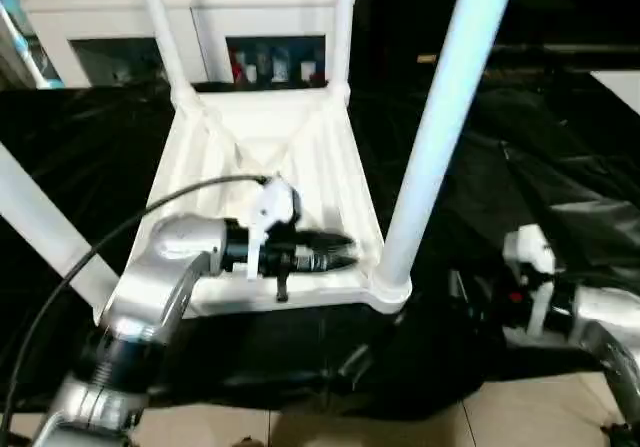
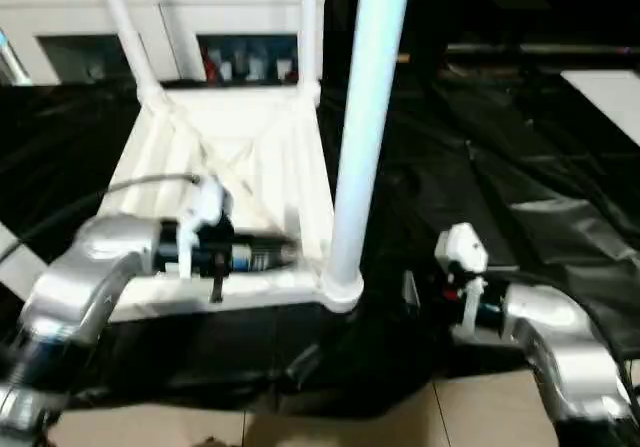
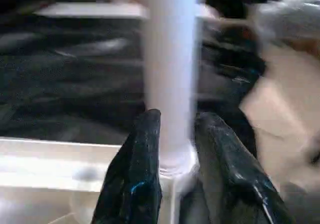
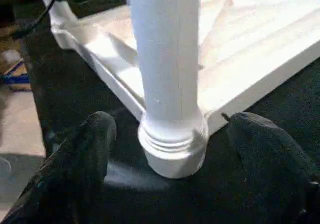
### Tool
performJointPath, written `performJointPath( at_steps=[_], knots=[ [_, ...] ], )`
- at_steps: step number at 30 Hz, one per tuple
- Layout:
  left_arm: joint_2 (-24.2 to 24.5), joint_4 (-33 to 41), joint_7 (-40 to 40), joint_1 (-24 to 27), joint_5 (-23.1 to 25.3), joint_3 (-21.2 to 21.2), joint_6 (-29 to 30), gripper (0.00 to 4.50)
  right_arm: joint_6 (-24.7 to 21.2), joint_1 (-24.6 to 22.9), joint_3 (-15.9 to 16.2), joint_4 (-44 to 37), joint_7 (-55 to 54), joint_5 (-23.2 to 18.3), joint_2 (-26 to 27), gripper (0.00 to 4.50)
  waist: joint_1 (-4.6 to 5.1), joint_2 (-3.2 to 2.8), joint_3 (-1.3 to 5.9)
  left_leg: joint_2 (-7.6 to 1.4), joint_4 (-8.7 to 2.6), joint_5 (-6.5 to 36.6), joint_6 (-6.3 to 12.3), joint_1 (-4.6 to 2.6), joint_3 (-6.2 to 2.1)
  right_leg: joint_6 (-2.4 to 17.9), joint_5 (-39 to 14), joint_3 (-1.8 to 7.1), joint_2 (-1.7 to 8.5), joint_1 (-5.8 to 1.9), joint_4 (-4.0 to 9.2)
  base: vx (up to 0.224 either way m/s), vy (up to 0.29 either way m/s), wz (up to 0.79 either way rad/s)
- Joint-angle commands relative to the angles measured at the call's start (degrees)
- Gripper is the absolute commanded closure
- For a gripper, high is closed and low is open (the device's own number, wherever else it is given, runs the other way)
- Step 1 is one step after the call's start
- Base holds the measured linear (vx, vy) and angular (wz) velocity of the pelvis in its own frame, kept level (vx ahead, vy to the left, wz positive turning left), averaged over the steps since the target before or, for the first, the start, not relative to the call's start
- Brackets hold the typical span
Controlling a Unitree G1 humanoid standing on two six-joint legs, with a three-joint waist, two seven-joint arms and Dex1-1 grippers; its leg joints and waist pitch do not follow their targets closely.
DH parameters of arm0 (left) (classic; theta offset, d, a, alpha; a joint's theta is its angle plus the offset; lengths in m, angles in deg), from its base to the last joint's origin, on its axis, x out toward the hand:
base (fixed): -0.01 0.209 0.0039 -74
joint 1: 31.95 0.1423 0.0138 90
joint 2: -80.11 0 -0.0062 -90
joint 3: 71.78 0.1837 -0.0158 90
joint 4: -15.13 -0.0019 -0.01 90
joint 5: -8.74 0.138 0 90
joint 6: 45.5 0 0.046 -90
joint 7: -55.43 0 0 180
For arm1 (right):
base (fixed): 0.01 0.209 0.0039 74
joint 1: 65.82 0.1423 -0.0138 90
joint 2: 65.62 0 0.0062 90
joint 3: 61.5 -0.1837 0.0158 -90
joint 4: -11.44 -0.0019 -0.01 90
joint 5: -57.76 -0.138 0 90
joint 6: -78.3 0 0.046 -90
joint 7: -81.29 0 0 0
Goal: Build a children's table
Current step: Rotate leg to tighten, then flip table
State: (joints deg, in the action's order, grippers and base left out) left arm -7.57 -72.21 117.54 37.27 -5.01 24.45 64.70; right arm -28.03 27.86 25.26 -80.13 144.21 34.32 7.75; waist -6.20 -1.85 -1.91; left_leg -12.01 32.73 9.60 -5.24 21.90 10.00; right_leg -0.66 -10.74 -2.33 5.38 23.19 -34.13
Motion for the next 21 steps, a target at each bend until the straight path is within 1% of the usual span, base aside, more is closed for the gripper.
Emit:
performJointPath(
  at_steps=[1,2,3,4,5,6,7,8,9,10,11,12,13,14,15,16,17,18,19,20,21],
  knots=[
    [-0.97,3.54,-6.41,2.85,1.63,-2.04,0.95,3.20,-1.50,-1.33,-1.83,-4.42,-2.73,-1.14,0.35,0.56,0.22,0.49,2.84,-1.07,-3.65,13.38,4.37,-0.46,0.18,10.88,-10.56,1.12,1.59,-3.08,3.95,0.000,0.000,0.00],
    [-4.72,5.39,-14.06,6.62,4.25,-4.61,-2.01,3.20,-0.03,-1.45,-3.22,-5.72,-8.44,-0.09,3.71,0.56,0.38,0.10,2.84,-0.94,-3.65,13.39,4.31,-0.48,0.19,10.17,-11.55,1.12,1.47,-2.77,4.17,0.000,0.000,0.00],
    [-5.14,5.57,-14.89,7.02,4.53,-4.89,-2.37,3.14,0.15,-1.44,-3.37,-5.84,-9.08,0.03,4.09,0.40,1.01,0.37,2.73,-0.85,-3.76,14.03,3.96,-0.21,0.23,9.46,-12.51,0.98,1.37,-2.69,4.50,0.000,0.000,0.00],
    [-6.84,7.28,-18.10,9.31,5.02,-5.96,-3.21,3.12,-0.44,-1.66,-4.14,-6.89,-11.84,-0.45,5.86,0.30,1.03,0.11,2.82,-0.80,-3.77,14.79,3.39,-0.53,0.10,8.55,-14.81,0.98,1.38,-2.59,4.69,0.000,0.000,0.00],
    [-8.98,9.53,-19.88,12.95,4.09,-7.17,-5.97,3.12,-1.22,-2.17,-5.05,-8.64,-15.59,-1.58,8.71,0.30,1.20,0.19,2.74,-0.86,-3.81,14.88,3.28,-0.42,0.08,8.46,-14.84,1.07,1.40,-2.51,4.76,0.000,0.000,0.00],
    [-10.04,11.35,-20.56,15.36,2.99,-7.68,-7.36,2.99,-2.01,-2.69,-5.56,-9.98,-17.77,-2.62,10.35,0.24,1.49,0.53,2.58,-0.76,-4.15,15.14,3.21,0.08,-0.03,7.63,-16.02,0.91,1.37,-2.73,4.85,0.000,0.000,0.00],
    [-11.38,13.63,-21.87,18.56,2.17,-8.45,-7.55,2.90,-2.86,-3.81,-5.64,-11.92,-19.34,-4.13,11.96,0.15,1.44,0.47,2.66,-0.77,-4.06,15.79,3.25,-0.13,0.05,7.09,-16.96,0.94,1.29,-2.47,5.01,0.000,0.000,0.00],
    [-12.14,15.52,-23.00,21.55,2.20,-8.78,-8.54,2.81,-2.48,-5.02,-5.05,-13.64,-20.51,-4.00,13.12,0.07,1.24,1.05,2.69,-1.02,-4.02,15.45,3.38,-0.24,0.02,6.54,-16.25,1.25,1.22,-2.31,4.91,0.000,0.000,0.00],
    [-12.14,15.52,-23.00,21.55,2.20,-8.78,-8.54,2.81,-2.48,-5.02,-5.05,-13.64,-20.51,-4.00,13.12,0.07,1.24,1.05,2.69,-1.02,-4.02,15.45,3.38,-0.24,0.02,6.54,-16.25,1.25,1.22,-2.31,4.91,0.000,0.000,0.00],
    [-14.11,17.70,-26.75,26.00,3.06,-9.94,-11.90,2.69,-2.60,-6.98,-3.02,-16.52,-21.27,-3.69,14.06,0.00,1.21,1.31,2.60,-0.94,-4.02,15.56,3.29,-0.19,0.07,5.65,-15.96,1.27,0.97,-2.13,4.90,0.000,0.000,0.00],
    [-15.37,18.13,-28.15,28.02,3.09,-10.80,-14.73,2.54,-3.61,-8.02,-1.76,-17.78,-20.33,-4.40,13.89,0.00,1.12,1.24,2.55,-1.00,-3.94,14.84,3.43,-0.06,0.04,5.55,-13.78,1.33,0.91,-2.23,4.80,0.000,0.000,0.00],
    [-16.23,18.31,-28.98,29.21,3.00,-11.39,-16.49,2.54,-4.47,-8.66,-1.00,-18.55,-19.54,-5.10,13.70,0.00,1.14,1.22,2.48,-0.93,-4.00,14.86,3.57,0.05,0.02,5.36,-13.52,1.33,0.88,-2.34,4.81,0.000,0.000,0.00],
    [-16.42,18.37,-29.35,31.07,3.77,-11.87,-19.31,2.46,-4.80,-9.95,0.01,-19.38,-17.82,-5.30,12.66,0.00,1.02,1.36,2.43,-0.99,-3.97,15.80,3.80,-0.12,0.03,4.92,-14.09,1.38,0.87,-2.20,5.00,0.000,0.000,0.00],
    [-16.39,18.60,-29.76,32.37,4.50,-11.93,-21.00,2.28,-5.06,-10.83,0.52,-20.13,-17.06,-5.16,12.07,0.00,0.87,1.17,2.43,-1.04,-4.01,16.64,3.60,-0.16,-0.05,4.26,-15.00,1.48,0.93,-2.17,5.09,0.000,0.000,0.00],
    [-16.69,18.94,-29.71,33.77,4.31,-12.27,-22.48,2.17,-5.07,-11.51,0.53,-20.46,-16.74,-4.93,11.72,0.00,0.88,1.23,2.27,-1.10,-4.16,17.27,3.50,-0.20,0.00,3.86,-15.69,1.56,0.92,-2.03,5.28,0.000,0.000,0.00],
    [-17.41,19.19,-30.28,35.19,4.20,-13.07,-24.73,2.17,-5.73,-11.91,0.38,-20.76,-16.64,-5.51,11.52,0.00,0.86,1.21,2.24,-1.07,-4.17,17.78,3.32,-0.23,-0.05,3.65,-16.33,1.57,0.95,-1.98,5.26,0.000,0.000,0.00],
    [-18.03,19.55,-30.96,36.40,3.92,-13.67,-26.45,2.05,-6.44,-12.21,0.20,-21.14,-16.97,-6.19,11.48,0.00,1.02,1.26,2.09,-1.00,-4.41,18.78,2.86,-0.01,-0.17,3.16,-17.81,1.55,1.03,-2.10,5.36,0.000,0.000,0.00],
    [-18.69,19.95,-31.07,37.62,3.07,-14.07,-27.59,2.05,-6.57,-12.40,0.13,-21.26,-17.05,-6.16,11.10,0.00,1.00,1.30,2.16,-1.03,-4.39,19.06,2.71,-0.08,-0.19,2.98,-18.11,1.56,1.05,-2.10,5.41,0.000,0.000,0.00],
    [-18.99,20.19,-31.61,38.55,3.40,-14.28,-29.25,1.83,-6.39,-12.55,0.05,-21.26,-17.11,-5.89,10.71,0.00,1.08,1.17,2.03,-1.00,-4.50,20.30,2.24,-0.10,-0.23,2.40,-19.81,1.64,1.12,-1.93,5.58,0.000,0.000,0.00],
    [-19.21,20.29,-32.83,39.35,4.51,-14.40,-31.49,1.73,-6.23,-12.80,-0.04,-21.28,-17.28,-5.73,10.35,0.00,1.02,0.92,2.03,-0.97,-4.49,20.70,2.06,-0.17,-0.33,2.22,-20.31,1.61,1.13,-1.86,5.66,0.000,0.000,0.00],
    [-19.48,20.27,-34.03,39.74,5.66,-14.69,-33.18,1.69,-5.86,-12.90,-0.12,-21.18,-17.43,-5.37,10.18,0.00,1.17,1.18,1.93,-0.96,-4.50,21.52,1.92,-0.08,-0.38,1.53,-20.84,1.57,1.02,-1.88,5.89,0.000,0.000,0.00]
  ],
)
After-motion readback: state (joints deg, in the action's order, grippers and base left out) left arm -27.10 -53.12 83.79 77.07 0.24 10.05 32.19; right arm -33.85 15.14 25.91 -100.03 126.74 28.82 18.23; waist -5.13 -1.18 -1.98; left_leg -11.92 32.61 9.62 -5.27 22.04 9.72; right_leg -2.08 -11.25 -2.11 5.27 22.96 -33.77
